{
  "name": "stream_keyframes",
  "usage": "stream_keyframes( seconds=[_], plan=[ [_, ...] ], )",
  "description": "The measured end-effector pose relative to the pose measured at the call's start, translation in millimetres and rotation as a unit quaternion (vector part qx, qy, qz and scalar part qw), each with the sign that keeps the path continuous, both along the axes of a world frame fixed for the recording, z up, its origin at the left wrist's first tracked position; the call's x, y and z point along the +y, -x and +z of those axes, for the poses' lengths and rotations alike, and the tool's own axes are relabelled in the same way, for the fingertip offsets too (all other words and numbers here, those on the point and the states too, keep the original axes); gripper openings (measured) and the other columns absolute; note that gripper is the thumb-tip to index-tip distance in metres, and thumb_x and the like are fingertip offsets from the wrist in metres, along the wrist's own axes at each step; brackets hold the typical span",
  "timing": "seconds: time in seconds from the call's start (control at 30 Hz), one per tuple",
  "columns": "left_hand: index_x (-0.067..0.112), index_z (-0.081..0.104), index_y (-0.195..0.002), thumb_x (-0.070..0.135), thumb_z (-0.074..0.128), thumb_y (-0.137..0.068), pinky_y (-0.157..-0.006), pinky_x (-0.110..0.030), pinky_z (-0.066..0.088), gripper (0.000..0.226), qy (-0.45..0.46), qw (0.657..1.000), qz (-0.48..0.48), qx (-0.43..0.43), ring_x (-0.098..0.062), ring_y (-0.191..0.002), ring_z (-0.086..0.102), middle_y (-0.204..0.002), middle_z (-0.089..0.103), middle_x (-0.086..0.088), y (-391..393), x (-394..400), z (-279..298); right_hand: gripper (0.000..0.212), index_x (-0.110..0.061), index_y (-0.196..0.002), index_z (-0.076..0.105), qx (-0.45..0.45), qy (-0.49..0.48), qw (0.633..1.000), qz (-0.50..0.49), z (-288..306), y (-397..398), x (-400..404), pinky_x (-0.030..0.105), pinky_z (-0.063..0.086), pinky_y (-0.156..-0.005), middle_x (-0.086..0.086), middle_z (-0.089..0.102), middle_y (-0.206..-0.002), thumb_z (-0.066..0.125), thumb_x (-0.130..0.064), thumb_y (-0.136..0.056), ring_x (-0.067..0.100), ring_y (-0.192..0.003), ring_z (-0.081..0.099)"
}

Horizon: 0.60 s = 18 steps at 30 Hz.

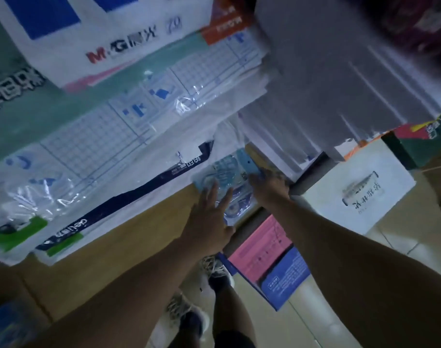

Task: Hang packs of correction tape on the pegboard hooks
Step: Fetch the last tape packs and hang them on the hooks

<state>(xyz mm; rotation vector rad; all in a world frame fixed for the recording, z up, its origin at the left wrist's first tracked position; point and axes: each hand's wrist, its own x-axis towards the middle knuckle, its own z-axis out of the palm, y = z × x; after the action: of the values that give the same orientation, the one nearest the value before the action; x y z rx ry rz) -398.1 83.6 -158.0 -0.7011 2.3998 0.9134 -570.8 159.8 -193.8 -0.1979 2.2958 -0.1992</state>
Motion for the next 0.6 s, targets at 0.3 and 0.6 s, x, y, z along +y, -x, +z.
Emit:
stream_keyframes(
  seconds=[0.3,0.6],
  plan=[
    [0.026,0.002,-0.155,0.051,0.054,-0.084,-0.109,-0.049,0.038,0.091,0.066,0.997,-0.036,-0.001,-0.029,-0.145,-0.027,-0.154,-0.037,-0.005,-14,13,-23,0.099,-0.017,-0.133,0.061,-0.042,0.000,0.999,-0.009,-20,9,-3,0.045,0.051,-0.101,0.018,0.066,-0.127,0.044,-0.091,-0.069,0.035,-0.116,0.063],
    [0.031,-0.006,-0.153,0.047,0.059,-0.082,-0.093,-0.041,0.054,0.097,0.070,0.998,-0.006,0.009,-0.028,-0.144,-0.030,-0.152,-0.041,-0.002,-24,20,-23,0.049,-0.012,-0.104,0.064,-0.126,0.093,0.985,-0.068,-1,4,-6,0.025,0.044,-0.053,0.000,0.059,-0.072,0.059,-0.059,-0.094,0.013,-0.061,0.055]
  ],
)
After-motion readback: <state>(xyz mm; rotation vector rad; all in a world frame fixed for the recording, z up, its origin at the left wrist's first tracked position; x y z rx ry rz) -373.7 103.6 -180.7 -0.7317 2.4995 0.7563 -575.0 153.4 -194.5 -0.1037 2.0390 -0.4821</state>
